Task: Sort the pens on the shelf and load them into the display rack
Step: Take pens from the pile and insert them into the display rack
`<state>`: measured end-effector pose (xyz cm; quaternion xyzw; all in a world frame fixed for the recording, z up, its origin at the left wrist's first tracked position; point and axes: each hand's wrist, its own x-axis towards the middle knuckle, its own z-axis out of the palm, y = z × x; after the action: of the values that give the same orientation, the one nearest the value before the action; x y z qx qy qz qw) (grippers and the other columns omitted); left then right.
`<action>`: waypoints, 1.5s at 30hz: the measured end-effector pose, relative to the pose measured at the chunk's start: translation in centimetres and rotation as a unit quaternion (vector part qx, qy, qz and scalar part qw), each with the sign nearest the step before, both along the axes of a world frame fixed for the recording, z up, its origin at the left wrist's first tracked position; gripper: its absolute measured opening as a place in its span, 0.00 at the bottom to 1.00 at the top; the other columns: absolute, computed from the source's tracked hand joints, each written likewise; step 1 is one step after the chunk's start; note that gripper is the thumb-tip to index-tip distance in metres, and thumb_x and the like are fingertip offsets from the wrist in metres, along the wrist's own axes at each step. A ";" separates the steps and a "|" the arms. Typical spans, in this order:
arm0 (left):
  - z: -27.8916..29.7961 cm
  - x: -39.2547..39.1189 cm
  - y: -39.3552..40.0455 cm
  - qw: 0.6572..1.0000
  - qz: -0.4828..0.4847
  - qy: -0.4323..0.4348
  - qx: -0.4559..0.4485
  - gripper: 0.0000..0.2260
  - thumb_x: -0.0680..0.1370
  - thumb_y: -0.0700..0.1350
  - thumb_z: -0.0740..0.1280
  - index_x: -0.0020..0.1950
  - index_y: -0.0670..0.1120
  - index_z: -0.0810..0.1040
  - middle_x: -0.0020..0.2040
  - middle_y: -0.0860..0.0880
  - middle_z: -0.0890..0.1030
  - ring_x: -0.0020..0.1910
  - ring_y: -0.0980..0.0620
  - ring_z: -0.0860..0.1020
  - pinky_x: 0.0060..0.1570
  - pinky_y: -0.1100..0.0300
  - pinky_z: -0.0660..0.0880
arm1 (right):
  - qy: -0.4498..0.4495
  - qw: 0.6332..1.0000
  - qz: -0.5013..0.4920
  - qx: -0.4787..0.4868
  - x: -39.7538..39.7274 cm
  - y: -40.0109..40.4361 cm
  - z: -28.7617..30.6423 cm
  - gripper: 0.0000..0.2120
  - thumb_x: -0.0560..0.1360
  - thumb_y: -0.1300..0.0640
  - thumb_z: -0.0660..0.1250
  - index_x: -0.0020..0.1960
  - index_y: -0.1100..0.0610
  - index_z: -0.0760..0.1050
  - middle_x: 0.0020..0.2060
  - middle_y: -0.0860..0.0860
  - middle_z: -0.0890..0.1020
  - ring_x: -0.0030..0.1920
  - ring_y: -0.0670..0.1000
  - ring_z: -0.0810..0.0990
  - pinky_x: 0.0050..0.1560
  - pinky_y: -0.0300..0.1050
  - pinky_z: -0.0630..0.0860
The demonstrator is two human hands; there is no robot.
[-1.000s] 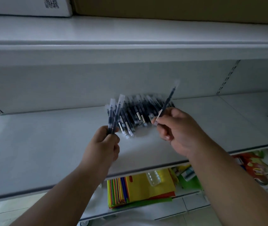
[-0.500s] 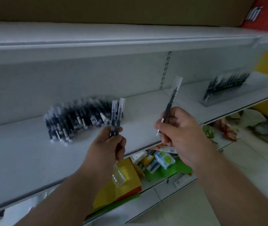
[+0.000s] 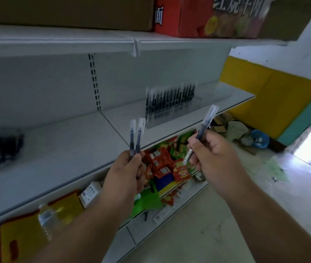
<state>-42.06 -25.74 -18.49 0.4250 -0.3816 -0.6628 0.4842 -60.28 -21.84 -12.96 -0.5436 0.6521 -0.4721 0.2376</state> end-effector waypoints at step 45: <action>-1.5 -29.7 -15.8 0.961 0.274 -0.034 0.004 0.09 0.84 0.41 0.57 0.50 0.44 0.76 0.29 0.50 0.66 0.24 0.53 0.58 0.26 0.57 0.54 | 0.258 0.937 0.198 -0.125 -26.3 -36.1 -1.0 0.07 0.81 0.53 0.63 0.51 0.57 0.74 0.42 0.51 0.79 0.40 0.50 0.75 0.39 0.42 0.69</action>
<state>-71.81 -41.51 -19.98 0.5375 -0.2638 -0.4915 0.6324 -86.57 -57.99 -13.98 -0.7903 0.5059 -0.3363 0.0801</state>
